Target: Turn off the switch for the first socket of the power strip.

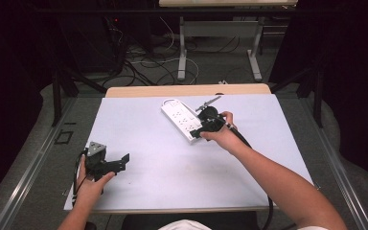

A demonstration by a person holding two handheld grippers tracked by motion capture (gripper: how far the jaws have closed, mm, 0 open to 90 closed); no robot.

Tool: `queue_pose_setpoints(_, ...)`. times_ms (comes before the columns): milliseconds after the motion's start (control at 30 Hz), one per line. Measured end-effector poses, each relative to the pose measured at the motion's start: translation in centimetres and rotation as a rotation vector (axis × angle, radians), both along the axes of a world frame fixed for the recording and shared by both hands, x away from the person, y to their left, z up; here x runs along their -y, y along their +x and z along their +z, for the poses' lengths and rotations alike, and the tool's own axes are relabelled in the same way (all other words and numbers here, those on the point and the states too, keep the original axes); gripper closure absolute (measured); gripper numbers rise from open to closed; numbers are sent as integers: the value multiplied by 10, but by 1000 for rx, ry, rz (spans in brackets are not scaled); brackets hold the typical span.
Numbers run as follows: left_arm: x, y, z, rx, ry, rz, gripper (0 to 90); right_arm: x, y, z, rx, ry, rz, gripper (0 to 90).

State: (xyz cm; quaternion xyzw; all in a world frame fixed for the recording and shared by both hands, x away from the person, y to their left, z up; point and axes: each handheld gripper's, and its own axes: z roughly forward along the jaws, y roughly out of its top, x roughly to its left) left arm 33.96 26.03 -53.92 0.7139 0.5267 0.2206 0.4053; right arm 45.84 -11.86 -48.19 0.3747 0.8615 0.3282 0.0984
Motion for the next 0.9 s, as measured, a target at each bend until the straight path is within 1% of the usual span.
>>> queue_pose_setpoints(33,0,0,0,-1,0,0,7,2,-3,0,-9,6,-3,330)
queue_pose_setpoints(67,0,0,0,-1,0,0,7,4,-5,0,-20,1,-5,315)
queue_pose_setpoints(100,0,0,0,-3,0,0,6,6,-7,-2,-14,10,-19,299)
queue_pose_setpoints(133,0,0,0,-7,3,-1,7,9,-10,-3,-4,11,-13,298)
queue_pose_setpoints(167,0,0,0,-6,2,0,7,11,-12,-4,-17,18,-18,294)
queue_pose_setpoints(233,0,0,0,-5,4,-1,6,16,-16,-5,-18,17,-11,257)
queue_pose_setpoints(300,0,0,0,-6,3,0,7,19,-20,-6,-13,19,-14,218)
queue_pose_setpoints(333,0,0,0,-7,2,1,7,21,-23,-6,-19,16,-16,194)
queue_pose_setpoints(400,0,0,0,-7,3,0,6,25,-28,-6,-11,10,-23,155)
queue_pose_setpoints(467,1,0,0,-7,3,1,7,30,-33,-6,6,16,-33,152)
queue_pose_setpoints(500,1,0,0,-7,3,1,7,33,-36,-5,6,22,-28,150)
queue_pose_setpoints(533,1,0,0,-8,4,1,7,35,-38,-5,3,37,-39,146)
queue_pose_setpoints(600,1,0,0,-7,7,-1,6,41,-43,-5,2,39,-39,129)
queue_pose_setpoints(633,1,0,0,-7,7,-2,7,44,-45,-5,14,40,-32,126)
queue_pose_setpoints(700,2,0,0,-7,6,-1,6,51,-49,-4,25,38,-37,122)
queue_pose_setpoints(833,2,0,0,-2,4,1,7,66,-57,-6,17,77,-61,91)
queue_pose_setpoints(867,2,0,0,-3,4,1,7,69,-60,-7,8,91,-77,82)
queue_pose_setpoints(900,2,0,0,-4,4,1,6,73,-61,-8,11,90,-80,65)
